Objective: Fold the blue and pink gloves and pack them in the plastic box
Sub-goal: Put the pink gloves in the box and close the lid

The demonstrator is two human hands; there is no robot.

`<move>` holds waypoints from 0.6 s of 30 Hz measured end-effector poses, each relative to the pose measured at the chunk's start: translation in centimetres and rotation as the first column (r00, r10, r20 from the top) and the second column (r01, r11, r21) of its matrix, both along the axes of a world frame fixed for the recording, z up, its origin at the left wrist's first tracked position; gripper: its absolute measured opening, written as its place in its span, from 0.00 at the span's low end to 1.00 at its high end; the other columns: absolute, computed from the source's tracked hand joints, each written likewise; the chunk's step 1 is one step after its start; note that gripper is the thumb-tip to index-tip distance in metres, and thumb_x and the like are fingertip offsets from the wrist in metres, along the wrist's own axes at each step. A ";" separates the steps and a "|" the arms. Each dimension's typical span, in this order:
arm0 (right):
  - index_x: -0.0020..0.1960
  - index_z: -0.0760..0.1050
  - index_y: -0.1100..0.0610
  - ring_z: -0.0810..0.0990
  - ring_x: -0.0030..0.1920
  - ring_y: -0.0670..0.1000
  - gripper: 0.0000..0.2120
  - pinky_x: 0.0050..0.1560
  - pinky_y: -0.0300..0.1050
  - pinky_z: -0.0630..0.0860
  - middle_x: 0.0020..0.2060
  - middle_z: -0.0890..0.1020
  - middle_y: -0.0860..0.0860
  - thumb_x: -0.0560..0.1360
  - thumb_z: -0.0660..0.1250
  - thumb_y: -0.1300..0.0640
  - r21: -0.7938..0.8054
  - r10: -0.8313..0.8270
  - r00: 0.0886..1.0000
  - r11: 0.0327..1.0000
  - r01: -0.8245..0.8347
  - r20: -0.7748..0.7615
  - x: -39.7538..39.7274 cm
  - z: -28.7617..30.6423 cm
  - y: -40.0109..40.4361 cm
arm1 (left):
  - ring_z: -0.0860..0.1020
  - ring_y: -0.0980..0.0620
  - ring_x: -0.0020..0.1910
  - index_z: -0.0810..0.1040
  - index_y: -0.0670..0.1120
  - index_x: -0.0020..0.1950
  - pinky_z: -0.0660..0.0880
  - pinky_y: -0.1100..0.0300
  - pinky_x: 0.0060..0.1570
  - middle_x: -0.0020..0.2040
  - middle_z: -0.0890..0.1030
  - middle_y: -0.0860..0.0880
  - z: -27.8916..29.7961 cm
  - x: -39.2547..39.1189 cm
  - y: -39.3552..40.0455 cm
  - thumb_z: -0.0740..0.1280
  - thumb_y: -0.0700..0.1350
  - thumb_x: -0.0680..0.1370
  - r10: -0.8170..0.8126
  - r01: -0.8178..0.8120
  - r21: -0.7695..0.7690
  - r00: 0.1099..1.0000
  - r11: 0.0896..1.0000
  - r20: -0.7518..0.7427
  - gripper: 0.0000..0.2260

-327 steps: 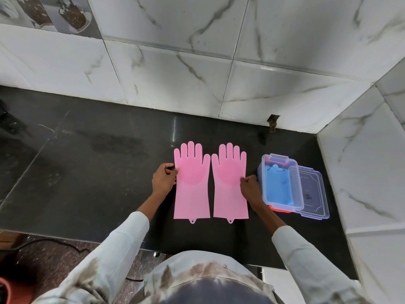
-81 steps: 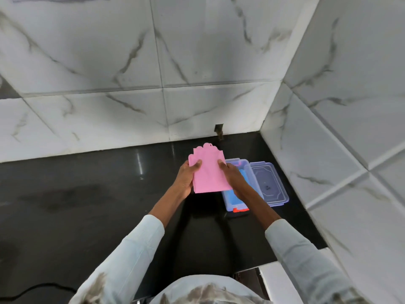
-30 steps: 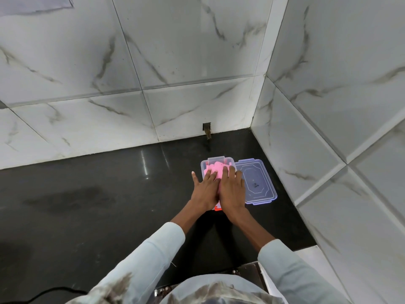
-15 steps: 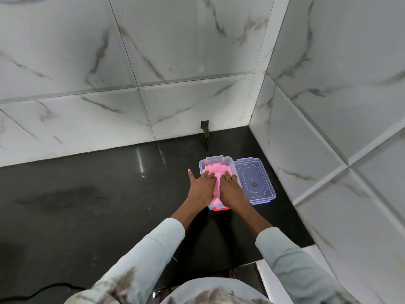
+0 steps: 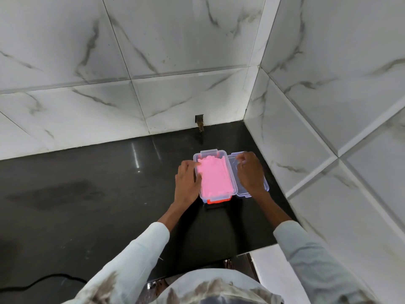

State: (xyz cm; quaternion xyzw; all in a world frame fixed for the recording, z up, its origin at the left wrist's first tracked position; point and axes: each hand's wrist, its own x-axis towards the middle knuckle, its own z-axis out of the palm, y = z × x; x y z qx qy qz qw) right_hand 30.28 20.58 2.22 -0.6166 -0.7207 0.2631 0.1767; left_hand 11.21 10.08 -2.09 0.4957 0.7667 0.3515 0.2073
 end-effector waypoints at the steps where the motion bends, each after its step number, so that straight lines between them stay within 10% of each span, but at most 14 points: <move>1: 0.69 0.77 0.59 0.79 0.70 0.56 0.15 0.74 0.51 0.74 0.69 0.80 0.55 0.85 0.63 0.57 0.029 -0.024 0.996 0.999 0.021 0.089 1.8 -0.3 1.0 | 0.77 0.50 0.70 0.74 0.47 0.74 0.77 0.47 0.74 0.72 0.74 0.48 0.0 0.2 0.0 0.63 0.50 0.87 0.056 -0.055 -0.011 0.991 0.998 0.125 0.16; 7: 0.80 0.61 0.61 0.67 0.78 0.62 0.33 0.80 0.55 0.66 0.78 0.67 0.60 0.82 0.69 0.48 -0.158 0.028 0.907 0.987 0.043 0.420 4.9 -2.2 1.1 | 0.84 0.47 0.62 0.74 0.43 0.72 0.84 0.46 0.65 0.66 0.83 0.45 0.4 0.5 0.8 0.68 0.52 0.86 0.227 -0.161 -0.185 0.875 0.969 0.428 0.19; 18: 0.79 0.61 0.60 0.64 0.79 0.64 0.34 0.79 0.66 0.63 0.78 0.65 0.61 0.80 0.73 0.55 -0.351 -0.185 0.975 0.911 0.218 0.124 4.7 -2.6 1.3 | 0.88 0.44 0.54 0.78 0.42 0.67 0.87 0.44 0.57 0.60 0.85 0.44 0.5 0.6 0.8 0.70 0.52 0.84 0.271 -0.173 -0.247 0.851 0.953 0.450 0.17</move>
